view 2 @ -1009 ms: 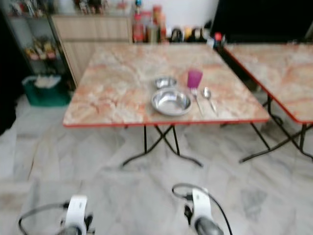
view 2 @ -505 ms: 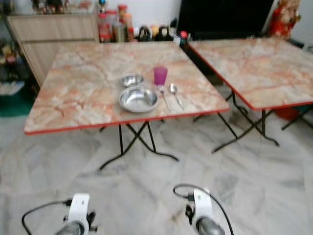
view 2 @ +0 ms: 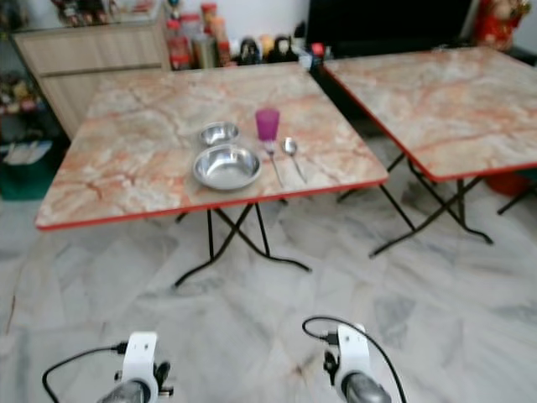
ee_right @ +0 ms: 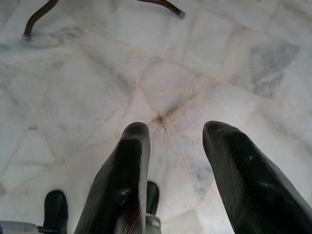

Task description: Setting the table

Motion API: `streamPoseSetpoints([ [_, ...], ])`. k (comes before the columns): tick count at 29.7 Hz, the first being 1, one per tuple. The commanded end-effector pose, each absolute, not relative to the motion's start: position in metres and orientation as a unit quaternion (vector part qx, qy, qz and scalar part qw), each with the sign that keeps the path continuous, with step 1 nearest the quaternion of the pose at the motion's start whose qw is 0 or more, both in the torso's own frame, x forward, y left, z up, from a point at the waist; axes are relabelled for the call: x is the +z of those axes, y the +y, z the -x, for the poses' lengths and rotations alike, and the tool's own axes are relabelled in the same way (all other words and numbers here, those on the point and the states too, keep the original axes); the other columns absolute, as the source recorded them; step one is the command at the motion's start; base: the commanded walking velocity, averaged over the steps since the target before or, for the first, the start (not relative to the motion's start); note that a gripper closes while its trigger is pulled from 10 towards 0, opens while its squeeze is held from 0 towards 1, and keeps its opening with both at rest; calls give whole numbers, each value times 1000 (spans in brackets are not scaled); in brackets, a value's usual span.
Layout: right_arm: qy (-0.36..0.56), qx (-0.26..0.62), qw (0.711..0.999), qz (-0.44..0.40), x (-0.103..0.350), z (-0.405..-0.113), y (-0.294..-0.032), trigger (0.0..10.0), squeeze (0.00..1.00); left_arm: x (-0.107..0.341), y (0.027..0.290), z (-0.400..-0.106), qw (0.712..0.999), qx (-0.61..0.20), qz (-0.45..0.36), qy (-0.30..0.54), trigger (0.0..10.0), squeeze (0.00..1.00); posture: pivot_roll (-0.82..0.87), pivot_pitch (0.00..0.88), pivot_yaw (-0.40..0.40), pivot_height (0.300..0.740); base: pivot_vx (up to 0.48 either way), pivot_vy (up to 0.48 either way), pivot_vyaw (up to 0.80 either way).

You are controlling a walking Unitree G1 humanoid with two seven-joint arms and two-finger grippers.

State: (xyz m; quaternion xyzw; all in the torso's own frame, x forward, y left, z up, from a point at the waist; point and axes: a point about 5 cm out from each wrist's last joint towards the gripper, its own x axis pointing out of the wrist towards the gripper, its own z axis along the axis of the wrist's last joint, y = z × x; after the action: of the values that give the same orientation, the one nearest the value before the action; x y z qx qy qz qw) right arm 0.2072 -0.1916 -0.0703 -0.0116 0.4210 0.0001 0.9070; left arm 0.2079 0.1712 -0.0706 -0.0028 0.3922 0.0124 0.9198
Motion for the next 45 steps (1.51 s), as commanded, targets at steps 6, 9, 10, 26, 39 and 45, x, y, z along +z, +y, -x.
streamPoseSetpoints([
  [6,415,0,910,8,-69,-210,-189,10000,0,-71,175,-206,917,19,5,398,10000,0,30,0,-12,740,303,0,400],
  [9,417,0,909,7,-69,-209,-189,10000,0,-72,175,-206,917,18,5,398,10000,0,30,0,-12,740,303,0,0],
  [10,417,0,909,8,-69,-209,-190,10000,0,-72,174,-206,917,18,5,398,10000,0,27,0,-13,740,304,0,0],
  [26,418,0,908,8,-70,-208,-191,10000,0,-72,173,-206,917,16,6,400,10000,0,23,0,-13,740,303,0,0],
  [39,382,25,923,28,-63,-214,-194,10000,0,-73,176,-203,915,20,-3,403,10000,0,20,0,-15,740,136,0,0],
  [45,343,21,938,35,-56,-219,-200,10000,0,-74,176,-201,914,19,-3,405,10000,0,7,0,-9,740,0,0,0],
])
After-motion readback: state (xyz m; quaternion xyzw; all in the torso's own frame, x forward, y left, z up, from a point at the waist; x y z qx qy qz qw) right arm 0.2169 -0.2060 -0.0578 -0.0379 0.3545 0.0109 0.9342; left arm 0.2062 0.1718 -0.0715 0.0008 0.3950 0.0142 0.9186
